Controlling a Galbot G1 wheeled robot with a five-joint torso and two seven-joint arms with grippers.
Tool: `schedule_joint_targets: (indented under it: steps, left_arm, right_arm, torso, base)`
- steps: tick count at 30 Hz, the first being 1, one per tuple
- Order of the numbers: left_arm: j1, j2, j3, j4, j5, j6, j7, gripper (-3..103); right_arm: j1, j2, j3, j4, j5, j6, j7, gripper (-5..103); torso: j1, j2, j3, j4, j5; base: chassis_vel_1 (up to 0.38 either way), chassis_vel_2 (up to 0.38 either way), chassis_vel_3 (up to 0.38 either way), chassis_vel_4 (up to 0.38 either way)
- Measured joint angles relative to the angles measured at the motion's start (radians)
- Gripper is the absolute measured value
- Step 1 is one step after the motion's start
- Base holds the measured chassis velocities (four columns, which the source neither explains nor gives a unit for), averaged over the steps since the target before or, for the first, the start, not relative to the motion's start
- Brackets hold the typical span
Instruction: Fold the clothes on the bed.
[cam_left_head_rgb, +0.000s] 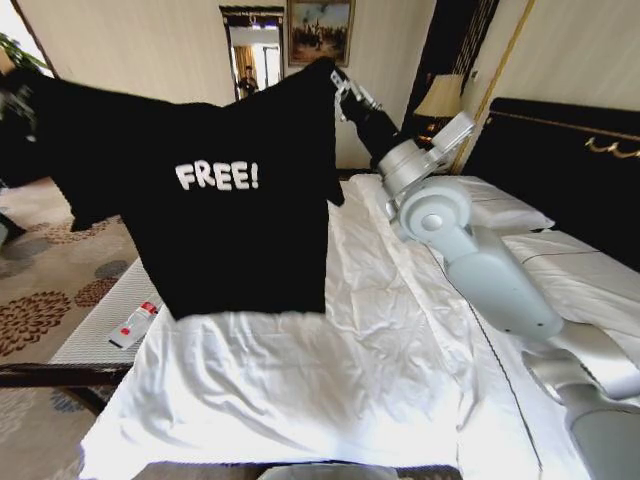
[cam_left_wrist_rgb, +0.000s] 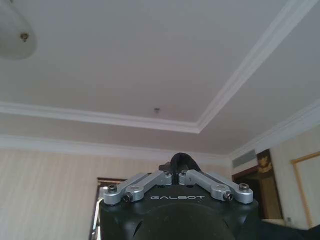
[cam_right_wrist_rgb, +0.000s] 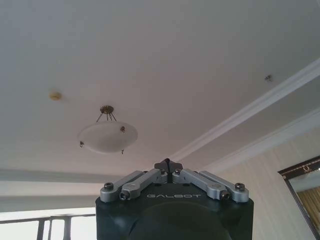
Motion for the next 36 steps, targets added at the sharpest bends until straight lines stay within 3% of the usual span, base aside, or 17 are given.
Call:
schedule_joint_targets:
  steps: [4, 5, 6, 7, 12, 14, 20, 22, 25, 28, 30, 33, 34, 36]
  left_arm:
    - [0.054, -0.064, -0.035, -0.119, -0.020, 0.008, 0.000, 1]
    - [0.054, -0.064, -0.035, -0.119, -0.020, 0.008, 0.000, 1]
    - [0.098, -0.099, -0.059, -0.161, -0.021, 0.010, 0.007, 1]
    - [0.098, -0.099, -0.059, -0.161, -0.021, 0.010, 0.007, 1]
    - [0.293, -0.219, -0.191, -0.289, -0.024, 0.011, 0.050, 1]
    - [0.296, -0.221, -0.194, -0.292, -0.025, 0.011, 0.050, 1]
    - [0.334, -0.230, -0.314, -0.342, -0.121, 0.021, 0.046, 1]
    - [0.337, -0.214, -0.378, -0.342, -0.176, 0.033, 0.032, 1]
    - [0.343, -0.201, -0.410, -0.342, -0.192, 0.042, 0.028, 1]
    - [0.342, -0.193, -0.405, -0.341, -0.192, 0.048, 0.024, 1]
    - [0.327, -0.174, -0.340, -0.339, -0.175, 0.068, -0.001, 1]
    - [0.325, -0.158, -0.287, -0.337, -0.169, 0.091, -0.015, 1]
    - [0.326, -0.152, -0.258, -0.333, -0.167, 0.105, -0.023, 1]
    - [0.320, -0.137, -0.093, -0.306, -0.142, 0.147, -0.058, 1]
  right_arm:
    - [-0.136, -0.109, 0.129, 0.154, 0.011, -0.003, 0.003, 0]
    - [-0.136, -0.109, 0.129, 0.154, 0.011, -0.003, 0.003, 0]
    - [-0.210, -0.153, 0.174, 0.204, 0.008, -0.001, 0.003, 0]
    - [-0.210, -0.153, 0.174, 0.204, 0.008, -0.001, 0.003, 0]
    - [-0.451, -0.253, 0.314, 0.363, -0.004, 0.007, 0.011, 0]
    - [-0.457, -0.255, 0.319, 0.369, -0.004, 0.007, 0.012, 0]
    - [-0.580, -0.325, 0.475, 0.446, 0.028, 0.005, 0.038, 0]
    - [-0.596, -0.371, 0.548, 0.446, 0.076, 0.004, 0.065, 0]
    - [-0.589, -0.410, 0.598, 0.445, 0.123, -0.009, 0.112, 0]
    - [-0.583, -0.424, 0.613, 0.445, 0.142, -0.029, 0.150, 0]
    - [-0.573, -0.422, 0.583, 0.443, 0.146, -0.066, 0.206, 0]
    - [-0.578, -0.401, 0.542, 0.441, 0.134, -0.096, 0.222, 0]
    - [-0.585, -0.392, 0.528, 0.441, 0.131, -0.109, 0.223, 0]
    - [-0.662, -0.338, 0.448, 0.423, 0.090, -0.149, 0.222, 0]
  torso:
    - [0.000, 0.000, 0.000, -0.0003, 0.0002]
    - [0.000, 0.000, 0.000, -0.0003, 0.0002]
    - [0.000, 0.000, 0.000, -0.0014, 0.0002]
    - [0.000, 0.000, 0.000, -0.0014, 0.0002]
    - [0.000, 0.000, 0.000, 0.0001, 0.0002]
    - [0.000, 0.000, 0.000, 0.0001, 0.0002]
    - [0.000, 0.000, 0.000, -0.0001, 0.0000]
    - [0.000, 0.000, 0.000, -0.0003, 0.0004]
    - [0.000, 0.000, 0.000, -0.0002, 0.0000]
    - [0.000, 0.000, 0.000, -0.0001, -0.0003]
    - [0.000, 0.000, 0.000, -0.0002, -0.0006]
    - [0.000, 0.000, 0.000, -0.0001, -0.0001]
    - [0.000, 0.000, 0.000, 0.0000, 0.0000]
    - [0.000, 0.000, 0.000, -0.0002, -0.0003]
  base:
    - [0.000, 0.000, 0.000, 0.000]
    - [0.000, 0.000, 0.000, 0.000]
    - [0.000, 0.000, 0.000, 0.000]
    - [0.000, 0.000, 0.000, 0.000]
    - [0.000, 0.000, 0.000, 0.000]
    - [0.000, 0.000, 0.000, 0.000]
    - [0.000, 0.000, 0.000, 0.000]
    - [0.000, 0.000, 0.000, 0.000]
    - [0.000, 0.000, 0.000, 0.000]
    - [0.000, 0.000, 0.000, 0.000]
    - [0.000, 0.000, 0.000, 0.000]
    - [0.000, 0.000, 0.000, 0.000]
    - [0.000, 0.000, 0.000, 0.000]
    - [0.000, 0.000, 0.000, 0.000]
